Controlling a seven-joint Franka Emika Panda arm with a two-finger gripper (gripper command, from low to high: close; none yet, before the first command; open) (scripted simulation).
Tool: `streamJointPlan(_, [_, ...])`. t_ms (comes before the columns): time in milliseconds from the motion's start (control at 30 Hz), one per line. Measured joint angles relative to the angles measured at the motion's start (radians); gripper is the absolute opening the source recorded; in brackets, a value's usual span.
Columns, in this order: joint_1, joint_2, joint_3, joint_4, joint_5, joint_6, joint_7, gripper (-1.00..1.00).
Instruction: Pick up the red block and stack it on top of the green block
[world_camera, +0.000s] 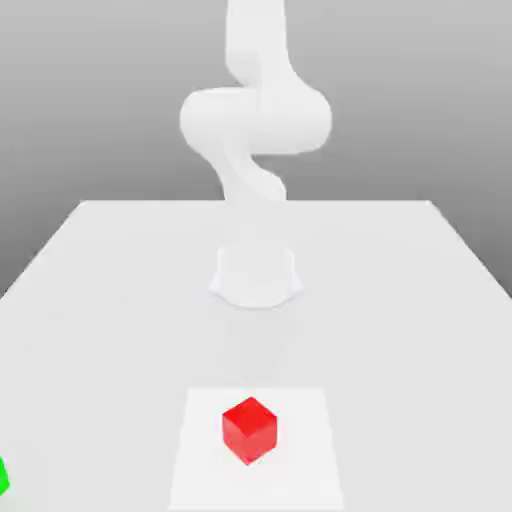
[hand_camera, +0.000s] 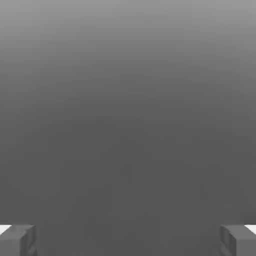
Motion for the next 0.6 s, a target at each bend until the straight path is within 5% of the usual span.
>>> streamJointPlan(600, [0.092, 0.66, -0.114, -0.316, 0.0, 0.359, -0.569, 0.0])
